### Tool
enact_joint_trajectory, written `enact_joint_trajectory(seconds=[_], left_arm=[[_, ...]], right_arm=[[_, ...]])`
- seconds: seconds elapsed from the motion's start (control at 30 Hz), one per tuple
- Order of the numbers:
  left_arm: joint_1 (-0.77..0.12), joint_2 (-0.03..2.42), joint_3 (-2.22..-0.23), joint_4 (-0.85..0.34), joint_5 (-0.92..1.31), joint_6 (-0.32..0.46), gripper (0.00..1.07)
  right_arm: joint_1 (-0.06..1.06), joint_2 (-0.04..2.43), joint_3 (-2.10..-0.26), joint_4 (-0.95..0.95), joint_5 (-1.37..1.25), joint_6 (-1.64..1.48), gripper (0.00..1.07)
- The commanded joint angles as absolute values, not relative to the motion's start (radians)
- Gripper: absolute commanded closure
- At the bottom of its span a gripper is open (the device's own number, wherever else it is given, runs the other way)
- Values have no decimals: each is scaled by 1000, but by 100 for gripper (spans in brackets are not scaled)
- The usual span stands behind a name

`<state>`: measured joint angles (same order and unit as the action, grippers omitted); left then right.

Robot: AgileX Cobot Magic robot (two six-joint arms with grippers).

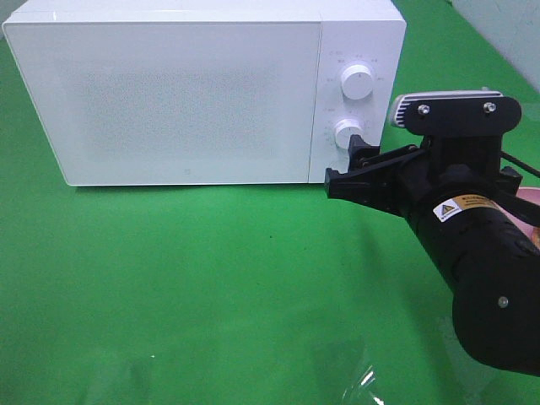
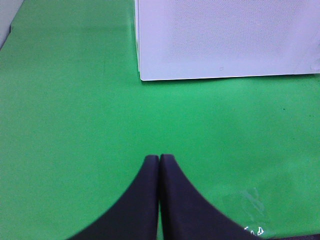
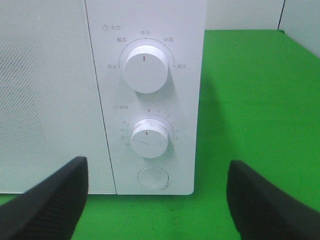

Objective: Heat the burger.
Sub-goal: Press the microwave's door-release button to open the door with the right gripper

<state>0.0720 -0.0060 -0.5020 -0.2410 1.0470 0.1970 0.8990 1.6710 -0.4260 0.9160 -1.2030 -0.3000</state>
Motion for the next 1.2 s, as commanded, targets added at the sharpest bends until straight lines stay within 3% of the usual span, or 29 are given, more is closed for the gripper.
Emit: enact_joint_trajectory(seconds=[0.03, 0.43, 0.5, 0.6, 0.67, 0.77, 0.83, 1.07, 1.2], left_arm=[[73, -33, -498, -242, 1038, 194, 106], [73, -33, -498, -242, 1038, 194, 106], [73, -33, -498, -242, 1038, 194, 106], [73, -33, -498, -242, 1038, 194, 106], [73, -33, -498, -242, 1038, 194, 106], [73, -33, -498, -242, 1038, 194, 106], [73, -33, -498, -242, 1038, 194, 106], [73, -33, -498, -242, 1038, 194, 106], [73, -33, -498, -242, 1038, 194, 106]], right_arm=[[902, 1669, -434, 930, -1201, -214, 33], [902, 1669, -434, 935, -1079, 345, 46], [902, 1669, -434, 933, -1070, 536, 54], [902, 1669, -434, 933, -1070, 596, 57], [902, 1669, -434, 933, -1070, 757, 69], [902, 1669, -434, 933, -1070, 796, 72], [902, 1669, -434, 933, -1068, 907, 85], [902, 1669, -434, 934, -1067, 1027, 106], [901, 1669, -434, 934, -1040, 1074, 107]])
